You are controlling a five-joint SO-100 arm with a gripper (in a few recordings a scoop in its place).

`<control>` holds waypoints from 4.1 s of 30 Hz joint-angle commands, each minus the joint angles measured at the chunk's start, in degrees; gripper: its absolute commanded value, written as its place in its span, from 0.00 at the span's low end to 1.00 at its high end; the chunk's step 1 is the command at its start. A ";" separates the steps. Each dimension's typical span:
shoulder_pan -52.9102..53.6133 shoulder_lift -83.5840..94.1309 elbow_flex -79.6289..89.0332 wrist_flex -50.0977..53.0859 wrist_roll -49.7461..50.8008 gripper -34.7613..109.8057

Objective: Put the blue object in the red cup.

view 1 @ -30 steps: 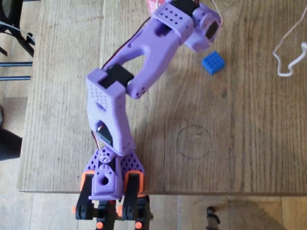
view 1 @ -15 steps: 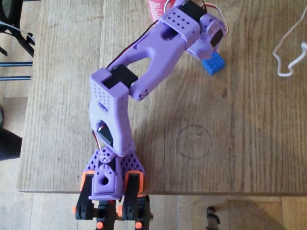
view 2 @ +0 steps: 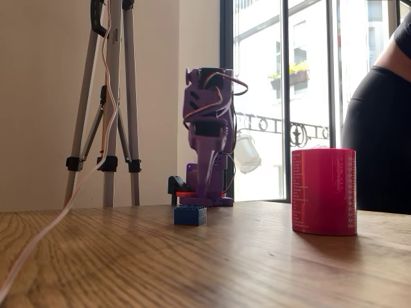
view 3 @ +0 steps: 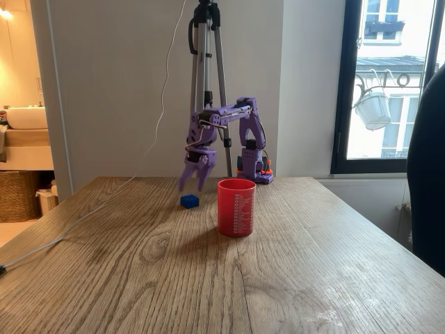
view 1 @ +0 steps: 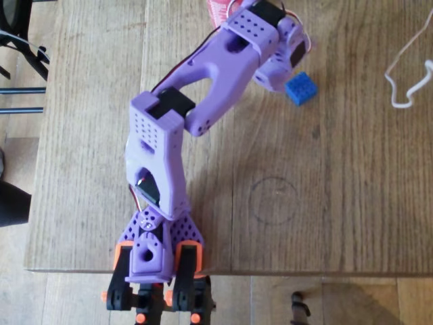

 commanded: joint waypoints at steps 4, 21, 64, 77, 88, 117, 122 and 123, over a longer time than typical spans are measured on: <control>0.79 -2.64 -2.46 1.67 2.37 0.47; 3.34 -6.24 -4.75 -1.49 1.67 0.46; -15.82 29.97 -1.05 -22.32 -11.43 0.25; -27.77 26.72 0.97 -25.66 -12.66 0.25; -25.84 19.16 3.16 -38.58 -11.07 0.25; -23.03 18.90 4.39 -27.16 -13.54 0.48; -22.41 19.16 4.22 -27.60 -13.45 0.25; -22.32 19.34 4.31 -28.04 -13.54 0.25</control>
